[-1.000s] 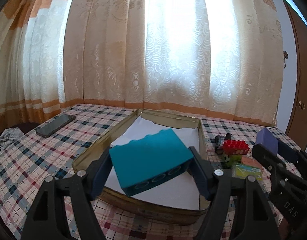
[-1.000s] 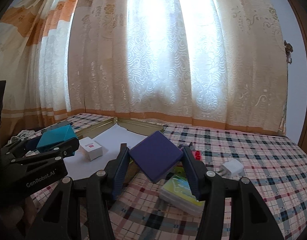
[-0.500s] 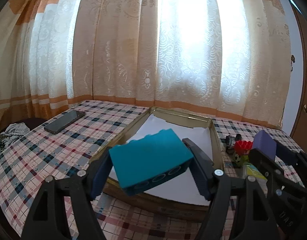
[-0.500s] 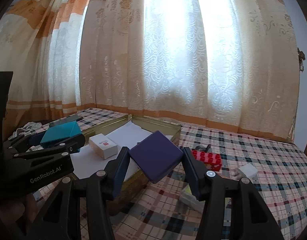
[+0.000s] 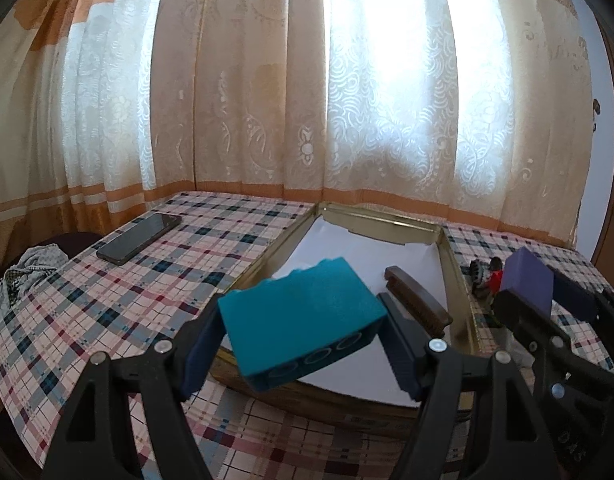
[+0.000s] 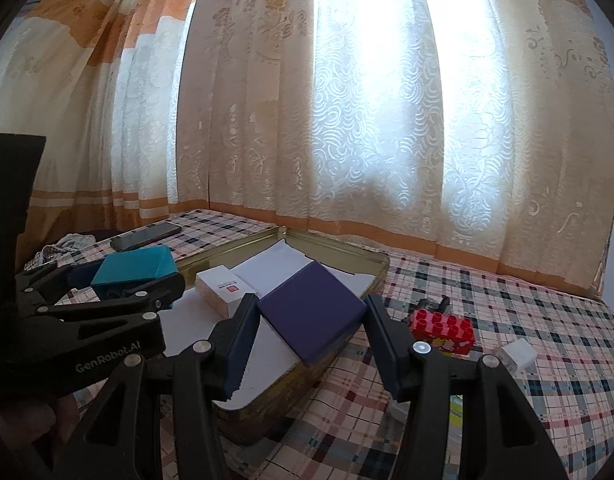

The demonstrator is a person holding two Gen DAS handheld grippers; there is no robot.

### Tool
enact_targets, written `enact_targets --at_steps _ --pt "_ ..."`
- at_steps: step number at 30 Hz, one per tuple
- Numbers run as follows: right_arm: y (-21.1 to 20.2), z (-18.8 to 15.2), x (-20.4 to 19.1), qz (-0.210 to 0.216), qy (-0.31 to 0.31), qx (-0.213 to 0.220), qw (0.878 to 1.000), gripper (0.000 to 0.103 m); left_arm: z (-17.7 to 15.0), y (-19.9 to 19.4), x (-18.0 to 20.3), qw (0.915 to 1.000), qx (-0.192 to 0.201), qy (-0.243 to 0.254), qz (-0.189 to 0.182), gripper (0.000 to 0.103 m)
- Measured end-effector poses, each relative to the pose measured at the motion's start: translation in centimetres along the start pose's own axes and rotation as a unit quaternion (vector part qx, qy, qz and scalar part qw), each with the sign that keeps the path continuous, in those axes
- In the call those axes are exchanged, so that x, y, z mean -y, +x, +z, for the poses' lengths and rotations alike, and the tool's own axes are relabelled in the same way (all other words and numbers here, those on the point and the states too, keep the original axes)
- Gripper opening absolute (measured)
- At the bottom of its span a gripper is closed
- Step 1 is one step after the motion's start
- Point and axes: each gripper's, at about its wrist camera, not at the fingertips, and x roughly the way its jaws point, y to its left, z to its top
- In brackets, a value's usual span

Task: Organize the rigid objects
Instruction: 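Lower the teal brick into the tray with the left tool while the right tool drops the purple cube in, then grasp the red Lego brick with the left tool while the right tool grasps the clear plastic case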

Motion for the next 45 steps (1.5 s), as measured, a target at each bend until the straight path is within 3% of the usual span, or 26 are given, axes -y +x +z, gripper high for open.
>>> enact_targets --at_steps 8,15,27,28,32,40,45 --pt "1.6 1.3 -0.1 0.018 0.006 -0.014 1.000 0.056 1.5 1.8 -0.1 0.9991 -0.034 0.026 -0.001 0.074" --pt "5.8 3.0 0.4 0.038 0.023 -0.067 0.997 0.056 3.0 4.8 0.4 0.9954 -0.072 0.062 0.007 0.074" --pt "10.8 2.4 1.8 0.073 0.069 -0.119 0.988 0.060 4.3 8.9 0.8 0.9896 -0.114 0.086 0.020 0.075" --pt "10.9 2.4 1.8 0.073 0.070 -0.119 0.988 0.063 4.4 8.9 0.7 0.9894 -0.114 0.086 0.027 0.076" --pt "10.4 2.4 2.2 0.072 0.077 -0.109 0.988 0.081 4.7 8.6 0.0 0.9907 -0.110 0.068 0.042 0.100" --pt "7.1 1.8 5.3 0.055 0.096 -0.099 0.989 0.084 4.1 6.1 2.5 0.9928 -0.095 0.067 0.027 0.103" --pt "3.6 0.4 9.0 0.002 0.110 -0.098 0.989 0.084 3.6 4.6 4.8 0.9945 -0.085 0.060 0.014 0.103"
